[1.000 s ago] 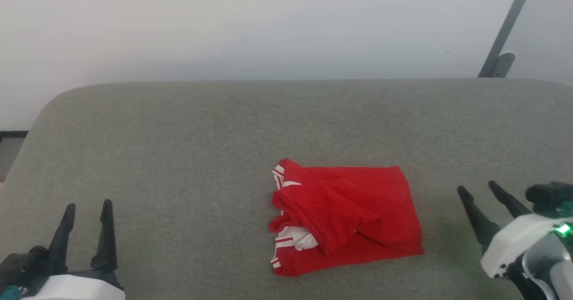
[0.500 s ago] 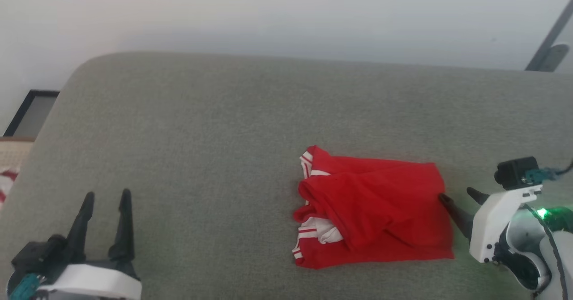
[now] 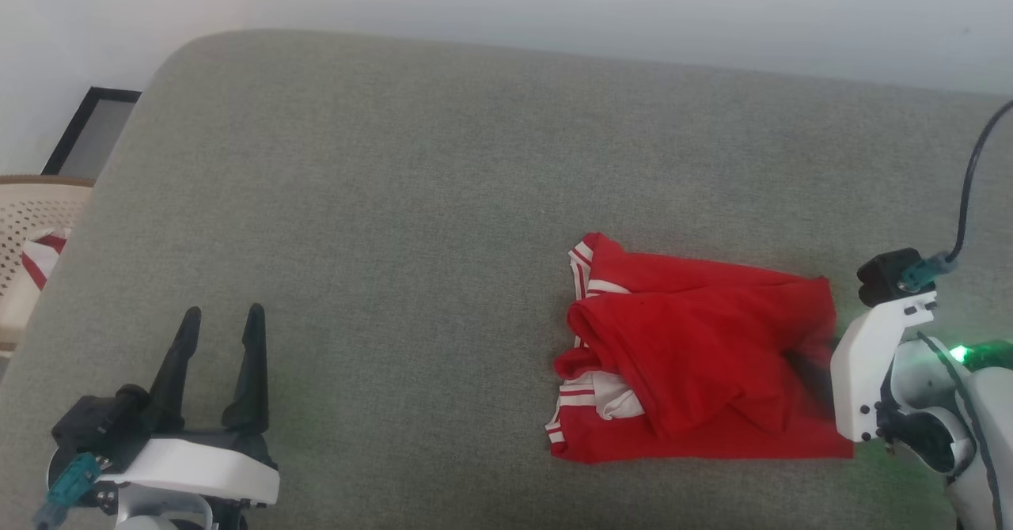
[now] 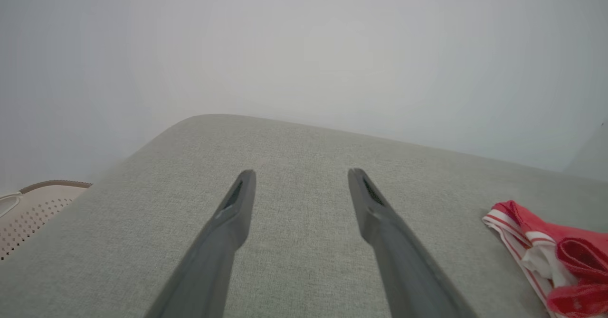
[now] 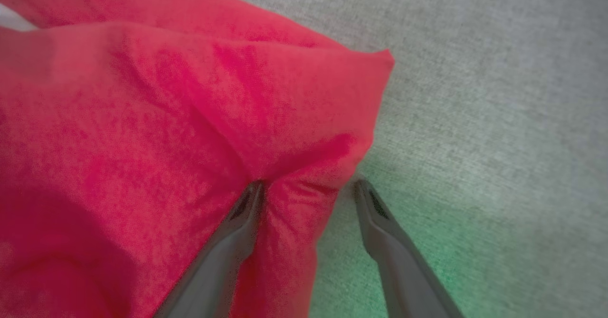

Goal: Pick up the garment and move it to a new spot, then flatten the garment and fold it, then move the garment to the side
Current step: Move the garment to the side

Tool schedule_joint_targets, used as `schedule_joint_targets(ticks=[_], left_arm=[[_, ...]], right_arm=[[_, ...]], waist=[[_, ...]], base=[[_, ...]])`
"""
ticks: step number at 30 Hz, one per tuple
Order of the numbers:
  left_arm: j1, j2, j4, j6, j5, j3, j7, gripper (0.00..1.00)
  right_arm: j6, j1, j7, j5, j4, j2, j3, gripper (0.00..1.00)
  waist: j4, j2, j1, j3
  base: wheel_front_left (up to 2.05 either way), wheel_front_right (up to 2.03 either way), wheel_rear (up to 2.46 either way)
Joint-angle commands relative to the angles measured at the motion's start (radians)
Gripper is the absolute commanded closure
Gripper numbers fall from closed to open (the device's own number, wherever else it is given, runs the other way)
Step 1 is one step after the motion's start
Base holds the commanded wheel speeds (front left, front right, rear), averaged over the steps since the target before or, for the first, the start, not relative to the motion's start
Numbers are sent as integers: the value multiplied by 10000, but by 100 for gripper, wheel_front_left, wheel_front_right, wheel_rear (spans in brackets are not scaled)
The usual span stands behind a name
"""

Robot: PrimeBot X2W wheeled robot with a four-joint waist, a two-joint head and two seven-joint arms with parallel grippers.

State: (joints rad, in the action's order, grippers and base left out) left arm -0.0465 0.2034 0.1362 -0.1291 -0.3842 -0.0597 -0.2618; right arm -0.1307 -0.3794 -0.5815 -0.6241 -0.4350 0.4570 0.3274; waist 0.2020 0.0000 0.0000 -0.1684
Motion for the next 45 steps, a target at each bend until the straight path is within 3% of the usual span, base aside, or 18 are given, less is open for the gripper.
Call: schedule_joint_targets(ticks=[1, 10, 22, 27, 36, 45], left_arm=[[-99, -46, 46, -9, 22, 13, -35, 0], [-249, 15, 79, -9, 42, -61, -35, 0], [-986, 345, -5, -10, -22, 367, -35, 0], [-1839, 534, 94, -10, -71, 979, -35, 0], [-3169, 841, 315, -10, -20, 1910, -37, 0], [-4433, 1120, 552, -10, -143, 2803, -35, 0]], right_arm=[[2, 170, -154, 41, -177, -115, 246, 100], [16, -357, 3, 243, 151, 483, 235, 100], [11, -1715, -34, 772, 422, 1342, -100, 100], [11, -2583, 253, 1072, 370, 1944, -232, 100], [11, -4009, 1342, 1766, -531, 2556, -361, 100], [11, -5313, 2907, 3027, -2240, 2808, -448, 100]], waist=[[37, 0, 0, -45], [-185, 0, 0, -48], [-1403, 0, 0, -536], [-2149, 0, 0, -1029], [-3156, 0, 0, -1906], [-3846, 0, 0, -2772]], base=[[0, 0, 0], [0, 0, 0], [0, 0, 0], [0, 0, 0], [0, 0, 0], [0, 0, 0]])
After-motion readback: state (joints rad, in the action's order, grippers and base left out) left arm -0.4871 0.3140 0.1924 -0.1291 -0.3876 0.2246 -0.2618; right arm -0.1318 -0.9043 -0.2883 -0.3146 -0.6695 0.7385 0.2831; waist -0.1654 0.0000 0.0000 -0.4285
